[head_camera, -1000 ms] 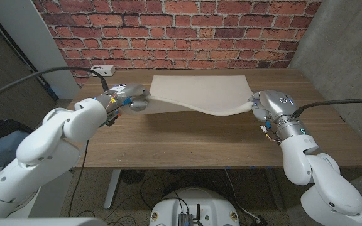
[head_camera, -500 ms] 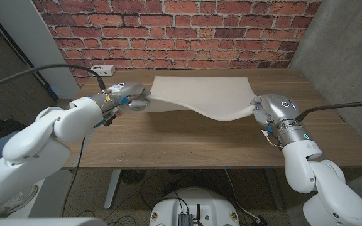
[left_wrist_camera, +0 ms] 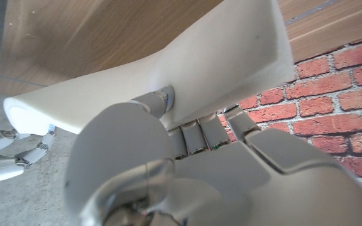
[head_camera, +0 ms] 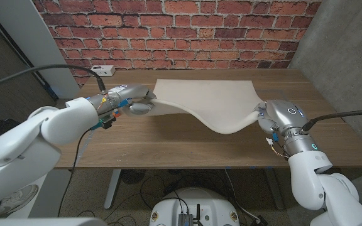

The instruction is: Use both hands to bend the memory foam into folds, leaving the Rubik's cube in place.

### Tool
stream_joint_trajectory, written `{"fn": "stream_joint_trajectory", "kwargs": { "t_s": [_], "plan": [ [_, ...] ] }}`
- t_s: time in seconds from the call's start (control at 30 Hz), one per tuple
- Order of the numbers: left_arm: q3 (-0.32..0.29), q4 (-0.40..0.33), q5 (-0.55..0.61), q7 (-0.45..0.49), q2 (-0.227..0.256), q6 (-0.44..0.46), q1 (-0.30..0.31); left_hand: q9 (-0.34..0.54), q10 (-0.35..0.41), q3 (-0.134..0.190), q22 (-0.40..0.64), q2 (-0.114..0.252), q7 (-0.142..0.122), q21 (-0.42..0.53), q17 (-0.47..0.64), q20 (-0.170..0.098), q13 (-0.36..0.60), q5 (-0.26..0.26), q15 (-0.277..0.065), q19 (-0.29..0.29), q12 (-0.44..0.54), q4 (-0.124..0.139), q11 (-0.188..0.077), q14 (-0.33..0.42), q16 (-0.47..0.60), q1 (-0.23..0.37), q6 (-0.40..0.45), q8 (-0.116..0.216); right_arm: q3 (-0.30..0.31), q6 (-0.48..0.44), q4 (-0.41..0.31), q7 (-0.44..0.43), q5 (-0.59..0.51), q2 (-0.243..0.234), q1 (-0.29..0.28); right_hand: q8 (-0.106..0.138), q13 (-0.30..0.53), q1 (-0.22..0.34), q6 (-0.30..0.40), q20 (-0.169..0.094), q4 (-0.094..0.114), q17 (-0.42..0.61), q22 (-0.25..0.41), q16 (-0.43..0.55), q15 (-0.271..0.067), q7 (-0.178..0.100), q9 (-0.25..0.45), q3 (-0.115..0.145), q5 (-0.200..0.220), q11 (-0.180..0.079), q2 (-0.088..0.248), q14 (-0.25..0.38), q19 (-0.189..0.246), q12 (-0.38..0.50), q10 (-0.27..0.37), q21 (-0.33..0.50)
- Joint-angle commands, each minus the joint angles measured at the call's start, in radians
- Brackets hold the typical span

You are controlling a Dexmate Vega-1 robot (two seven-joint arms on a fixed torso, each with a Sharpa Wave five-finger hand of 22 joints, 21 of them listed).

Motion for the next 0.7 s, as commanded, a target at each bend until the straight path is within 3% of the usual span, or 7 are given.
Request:
{"fn": "stream_joint_trajectory", "kwargs": {
  "t_s": [0.03, 0.17, 0.33, 0.57, 0.7],
  "plan": [
    [-0.054, -0.004, -0.085, -0.049, -0.018, -0.075, -0.007, 0.002, 0.075, 0.009, 0.002, 0.019, 0.011, 0.011, 0.0, 0.007, 0.004, 0.0, -0.078, 0.01, 0.004, -0.004, -0.061, 0.014, 0.005, 0.007, 0.002, 0.0, 0.034, -0.065, -0.06, 0.074, -0.104, 0.036, -0.091, 0.005, 0.001, 0.003, 0.029, -0.039, -0.006, 0.005, 0.003, -0.001, -0.159, 0.02, 0.002, 0.004, -0.001, 0.002, 0.004, 0.01, -0.004, 0.003, 0.009, 0.007],
    [-0.018, -0.001, -0.025, -0.025, -0.007, -0.028, -0.03, 0.0, 0.074, 0.012, 0.002, 0.018, 0.015, 0.018, -0.001, 0.003, 0.0, -0.001, -0.076, 0.017, 0.0, -0.01, -0.059, 0.02, 0.005, 0.008, 0.004, -0.002, 0.077, -0.027, -0.048, 0.057, -0.073, 0.062, -0.101, 0.003, 0.001, 0.004, 0.025, -0.038, -0.007, 0.006, 0.003, -0.003, -0.158, 0.018, 0.0, 0.003, 0.0, 0.0, 0.004, 0.01, -0.004, 0.002, 0.009, 0.009],
    [0.027, 0.052, -0.054, -0.02, 0.009, 0.012, -0.099, -0.001, 0.075, 0.013, 0.002, 0.017, 0.015, 0.022, -0.002, 0.002, -0.004, -0.003, -0.074, 0.017, -0.003, -0.013, -0.057, 0.024, 0.005, 0.008, 0.004, -0.006, 0.112, 0.029, -0.017, 0.091, -0.018, 0.072, -0.05, 0.004, -0.001, 0.003, 0.031, -0.037, -0.008, 0.007, 0.003, -0.005, -0.158, 0.007, -0.002, 0.002, 0.0, 0.002, 0.003, 0.011, -0.005, 0.0, 0.009, 0.01],
    [0.082, 0.15, -0.17, -0.018, 0.043, 0.033, -0.198, -0.003, 0.076, 0.015, 0.002, 0.018, 0.021, 0.03, -0.001, 0.003, -0.011, -0.005, -0.072, 0.02, -0.009, -0.018, -0.052, 0.027, 0.004, 0.008, 0.003, -0.012, 0.14, 0.093, 0.043, 0.154, 0.068, 0.064, 0.064, 0.004, -0.002, 0.004, 0.035, -0.035, -0.009, 0.008, 0.003, -0.007, -0.158, 0.006, -0.004, 0.002, 0.0, 0.007, 0.003, 0.012, -0.004, -0.001, 0.008, 0.012],
    [0.145, 0.24, -0.291, -0.034, 0.068, 0.021, -0.298, -0.004, 0.079, 0.016, 0.002, 0.018, 0.021, 0.034, -0.001, 0.003, -0.015, -0.007, -0.069, 0.021, -0.011, -0.02, -0.05, 0.029, 0.004, 0.009, 0.003, -0.015, 0.136, 0.116, 0.087, 0.224, 0.129, 0.041, 0.165, 0.003, -0.001, 0.002, 0.035, -0.035, -0.009, 0.009, 0.003, -0.008, -0.157, 0.006, -0.005, 0.001, 0.0, 0.006, 0.003, 0.013, -0.005, -0.001, 0.009, 0.013]
  ]
}}
